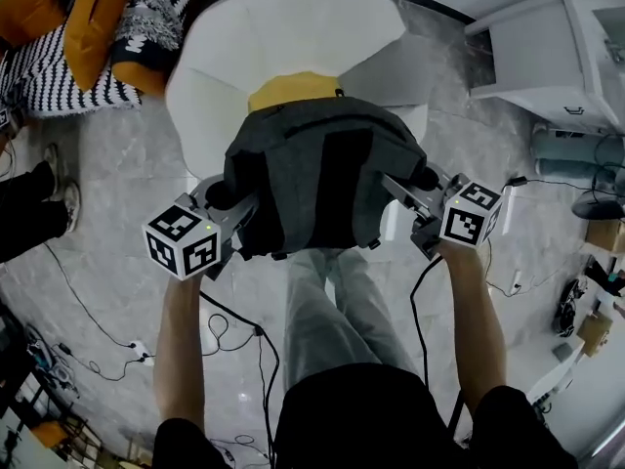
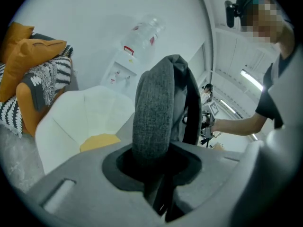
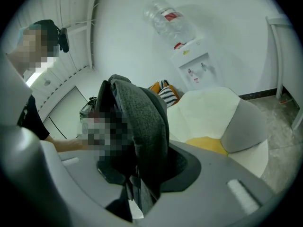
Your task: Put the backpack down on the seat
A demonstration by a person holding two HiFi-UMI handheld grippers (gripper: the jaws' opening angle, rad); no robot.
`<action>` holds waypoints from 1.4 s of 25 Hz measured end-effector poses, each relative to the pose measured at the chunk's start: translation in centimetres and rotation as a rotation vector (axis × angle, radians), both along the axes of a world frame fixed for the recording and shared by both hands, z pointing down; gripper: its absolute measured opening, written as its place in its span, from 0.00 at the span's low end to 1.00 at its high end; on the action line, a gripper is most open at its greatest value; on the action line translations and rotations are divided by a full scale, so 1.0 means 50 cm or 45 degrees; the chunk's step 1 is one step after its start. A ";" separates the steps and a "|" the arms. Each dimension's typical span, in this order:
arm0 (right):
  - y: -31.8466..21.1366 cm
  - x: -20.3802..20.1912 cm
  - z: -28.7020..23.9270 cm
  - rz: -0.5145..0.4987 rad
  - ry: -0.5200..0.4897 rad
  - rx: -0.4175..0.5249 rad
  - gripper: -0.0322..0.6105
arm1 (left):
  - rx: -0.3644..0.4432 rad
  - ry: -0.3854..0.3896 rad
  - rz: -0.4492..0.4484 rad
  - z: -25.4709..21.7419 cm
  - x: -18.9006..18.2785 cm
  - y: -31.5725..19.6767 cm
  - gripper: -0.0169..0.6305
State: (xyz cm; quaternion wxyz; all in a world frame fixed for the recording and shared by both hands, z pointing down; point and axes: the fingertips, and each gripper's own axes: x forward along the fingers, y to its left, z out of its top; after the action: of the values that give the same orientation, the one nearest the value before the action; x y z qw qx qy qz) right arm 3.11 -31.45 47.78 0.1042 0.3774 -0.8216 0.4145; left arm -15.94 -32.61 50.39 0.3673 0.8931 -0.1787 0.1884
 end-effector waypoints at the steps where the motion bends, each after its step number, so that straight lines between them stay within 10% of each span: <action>1: -0.007 0.004 0.015 0.010 0.000 -0.015 0.26 | -0.008 -0.004 0.006 0.015 0.004 -0.009 0.18; 22: -0.099 0.122 0.596 0.080 -0.087 -0.262 0.26 | -0.264 -0.097 0.036 0.570 0.121 -0.108 0.18; 35: -0.093 0.128 0.608 0.087 -0.109 -0.256 0.27 | -0.241 -0.141 0.035 0.573 0.128 -0.110 0.18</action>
State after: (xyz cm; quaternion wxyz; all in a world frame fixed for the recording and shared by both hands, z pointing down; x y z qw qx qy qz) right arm 9.52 -36.09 78.20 0.0921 0.3745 -0.7662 0.5140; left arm -9.56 -38.11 79.06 0.4371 0.8449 -0.1680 0.2586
